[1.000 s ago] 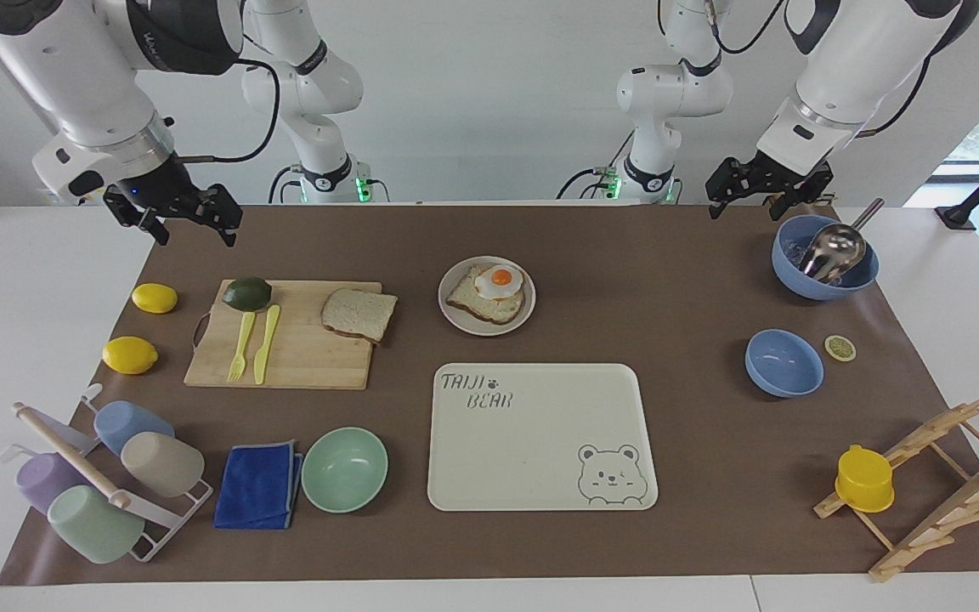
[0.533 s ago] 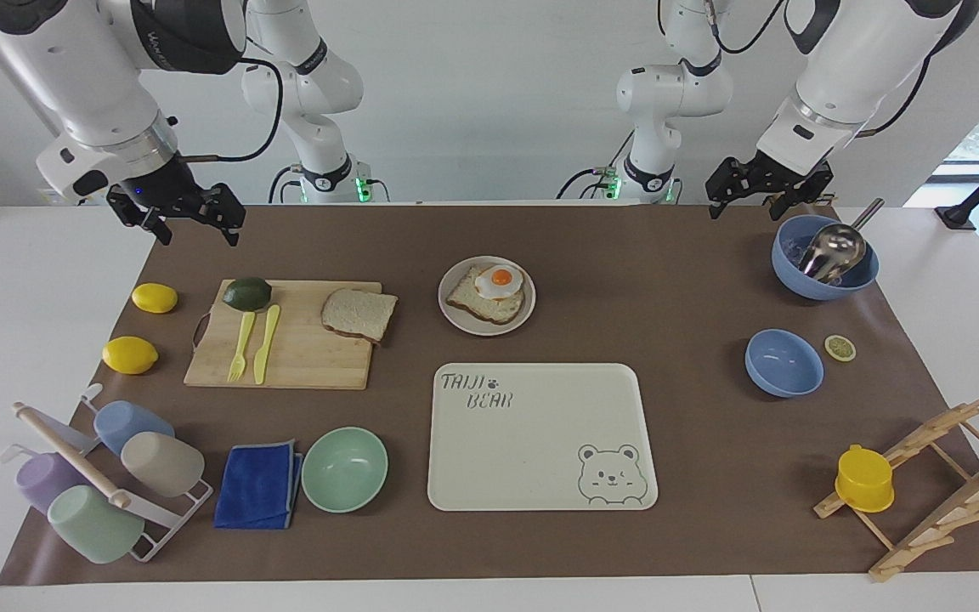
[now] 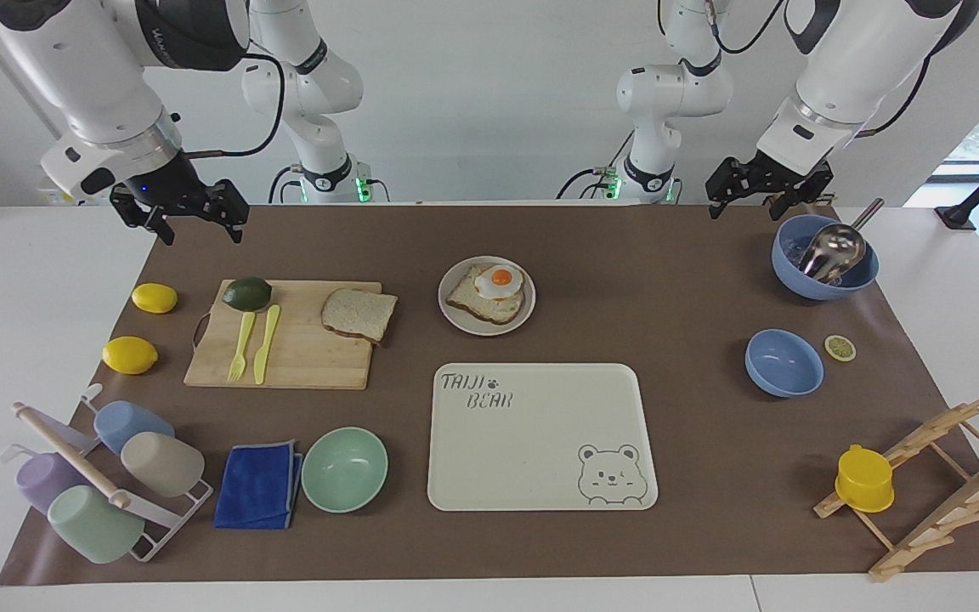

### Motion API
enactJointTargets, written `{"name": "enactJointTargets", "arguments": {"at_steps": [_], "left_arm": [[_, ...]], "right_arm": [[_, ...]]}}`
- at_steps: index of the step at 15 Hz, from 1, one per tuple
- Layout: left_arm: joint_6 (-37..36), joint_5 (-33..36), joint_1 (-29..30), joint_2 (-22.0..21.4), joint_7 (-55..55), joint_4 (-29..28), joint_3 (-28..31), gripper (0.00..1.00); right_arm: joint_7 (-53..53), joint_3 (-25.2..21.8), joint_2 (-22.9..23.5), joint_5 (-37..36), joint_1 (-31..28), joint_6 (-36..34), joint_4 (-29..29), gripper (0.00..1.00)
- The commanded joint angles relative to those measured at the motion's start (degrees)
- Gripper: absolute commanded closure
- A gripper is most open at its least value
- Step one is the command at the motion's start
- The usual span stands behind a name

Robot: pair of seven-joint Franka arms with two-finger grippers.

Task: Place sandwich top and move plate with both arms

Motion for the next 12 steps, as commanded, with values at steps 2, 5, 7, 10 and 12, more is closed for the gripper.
{"name": "enactJointTargets", "arguments": {"at_steps": [2,5,7,10,12], "left_arm": [[0.62,0.05,0.76,-1.65,-0.1,-1.86,-0.36,0.0],[0.62,0.05,0.76,-1.74,-0.1,-1.86,-0.36,0.0],[0.62,0.05,0.76,-1.74,-0.1,-1.86,-0.36,0.0],[0.62,0.05,0.76,-1.74,-0.1,-1.77,-0.36,0.0],[0.62,0.05,0.76,-1.65,-0.1,-1.86,-0.36,0.0]], "right_arm": [[14.47,0.7,5.81,-5.99,11.53,4.68,-2.33,0.0],[22.53,0.78,11.69,-8.11,15.67,8.99,-2.51,0.0],[29.3,0.78,16.26,-11.7,19.98,10.14,-2.24,0.0],[38.01,0.87,22.15,-12.25,22.79,14.96,-1.98,0.0],[40.76,0.78,24.19,-12.51,22.63,14.63,-3.37,0.0]]}}
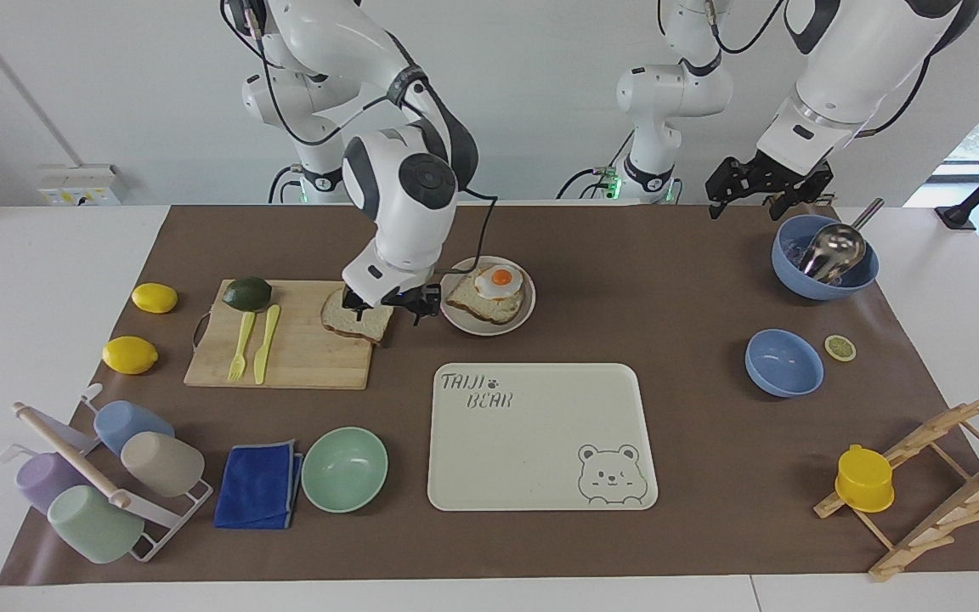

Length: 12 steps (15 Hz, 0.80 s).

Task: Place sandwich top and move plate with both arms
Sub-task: 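Reach the right gripper to the bread slice on the cutting board and grasp it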

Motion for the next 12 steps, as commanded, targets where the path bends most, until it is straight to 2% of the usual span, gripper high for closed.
{"name": "enactJointTargets", "arguments": {"at_steps": [1,3,5,7,9,11,12], "left_arm": [[0.62,0.05,0.76,-1.73,-0.1,-1.86,-0.36,0.0],[0.53,-0.04,0.76,-1.74,-0.1,-1.85,-0.36,0.0],[0.62,0.05,0.76,-1.73,-0.1,-1.86,-0.36,0.0],[0.62,0.05,0.76,-1.74,-0.1,-1.85,-0.36,0.0],[0.53,-0.04,0.76,-1.73,-0.1,-1.86,-0.36,0.0],[0.62,0.05,0.76,-1.74,-0.01,-1.86,-0.36,0.0],[0.62,-0.04,0.76,-1.74,-0.1,-1.86,-0.36,0.0]], "right_arm": [[2.57,-0.21,1.91,-1.19,-1.7,-1.22,-1.1,0.0],[2.83,-0.21,1.47,-1.2,-0.94,-2.73,-1.72,0.0],[2.93,-0.12,0.07,-1.19,-1.01,-1.42,-6.09,0.0],[3.1,-0.12,-0.55,-1.02,-0.84,-2.2,-7.78,0.01],[3.28,-0.12,-0.64,-0.41,-0.84,-2.29,-7.87,0.09],[3.28,-0.12,-1.25,-0.4,-1.01,-2.46,-9.54,0.09],[3.36,-0.12,-1.43,-0.32,-1.02,-2.47,-10.41,0.13]]}}
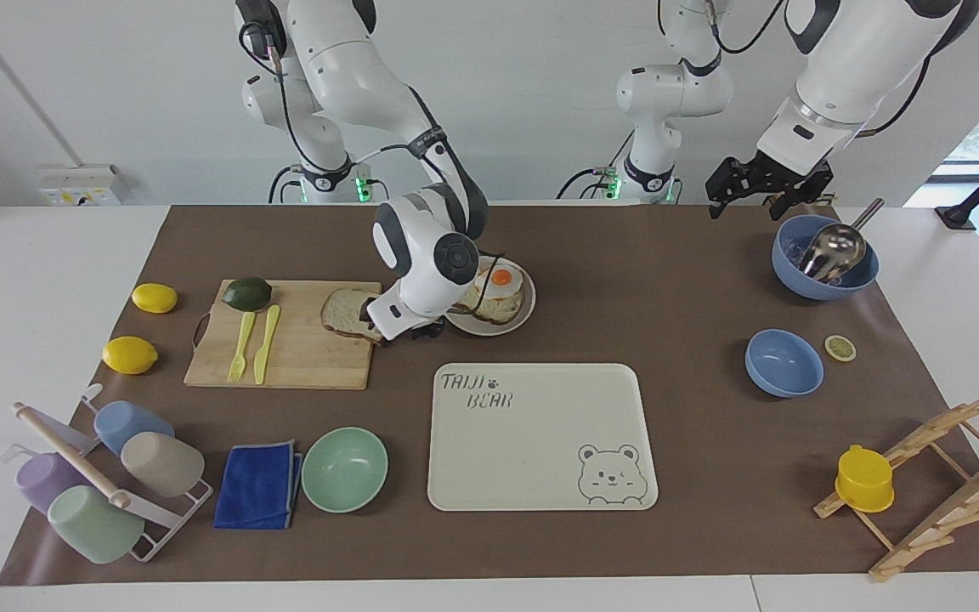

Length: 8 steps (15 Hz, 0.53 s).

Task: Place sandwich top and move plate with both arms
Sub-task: 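Reach the right gripper to the bread slice on the cutting board and grasp it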

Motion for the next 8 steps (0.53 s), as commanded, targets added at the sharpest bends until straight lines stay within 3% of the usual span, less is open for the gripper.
{"name": "enactJointTargets", "arguments": {"at_steps": [1,8], "left_arm": [[0.53,0.05,0.76,-1.65,-0.1,-1.86,-0.36,0.0],[0.53,0.05,0.76,-1.74,-0.1,-1.86,-0.36,0.0]], "right_arm": [[1.62,0.43,-2.6,-0.12,-0.39,0.1,-4.21,0.14],[2.85,0.43,-3.04,-0.12,-0.48,0.02,-5.53,0.15]]}}
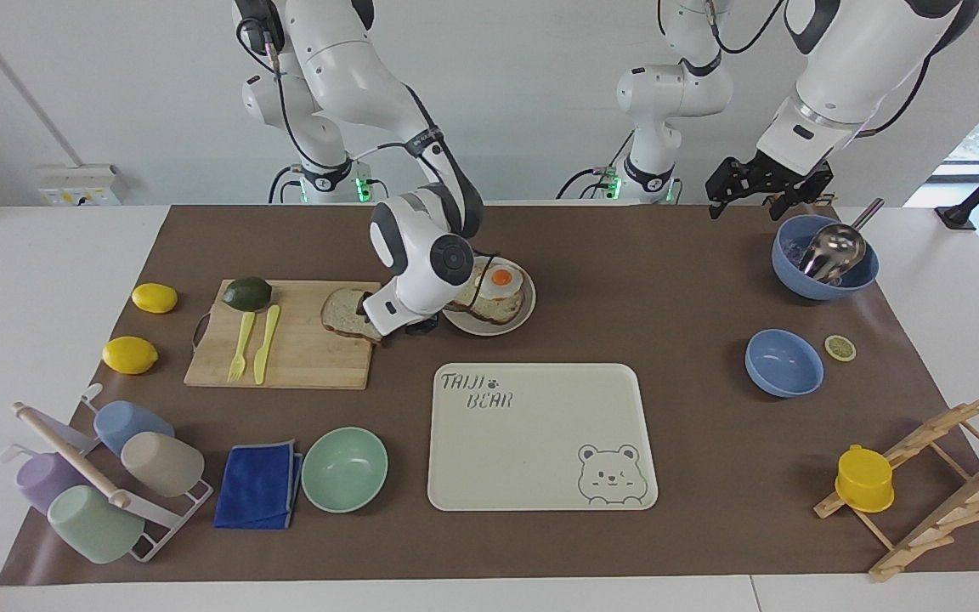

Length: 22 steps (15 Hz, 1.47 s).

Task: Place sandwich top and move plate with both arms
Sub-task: 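Lift the bread slice and lower it onto the egg on the plate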

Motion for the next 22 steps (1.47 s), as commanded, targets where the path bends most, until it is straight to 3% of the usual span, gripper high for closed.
{"name": "enactJointTargets", "arguments": {"at_steps": [1,5,10,13,17,22], "left_arm": [[0.53,0.05,0.76,-1.74,-0.1,-1.85,-0.36,0.0],[0.53,0.05,0.76,-1.74,-0.1,-1.85,-0.36,0.0],[0.53,0.05,0.76,-1.74,-0.1,-1.85,-0.36,0.0],[0.27,-0.04,0.76,-1.74,-0.1,-1.85,-0.36,0.0],[0.44,0.05,0.76,-1.74,-0.1,-1.77,-0.36,0.0],[0.44,0.05,0.76,-1.74,-0.1,-1.85,-0.36,0.0]], "right_arm": [[1.4,0.44,-2.13,-0.12,-0.48,0.05,-3.37,0.18],[1.4,0.44,-2.57,-0.12,-0.48,-1.34,-3.82,0.27],[1.4,0.44,-2.66,-0.12,0.04,-2.85,-3.73,0.81],[1.22,1.14,-2.49,0.14,-0.04,-4.24,-2.42,1.0],[0.35,2.72,-1.52,1.9,1.1,-9.69,5.91,1.0],[1.39,4.93,-0.11,3.12,8.2,-11.81,13.31,1.0]]}}
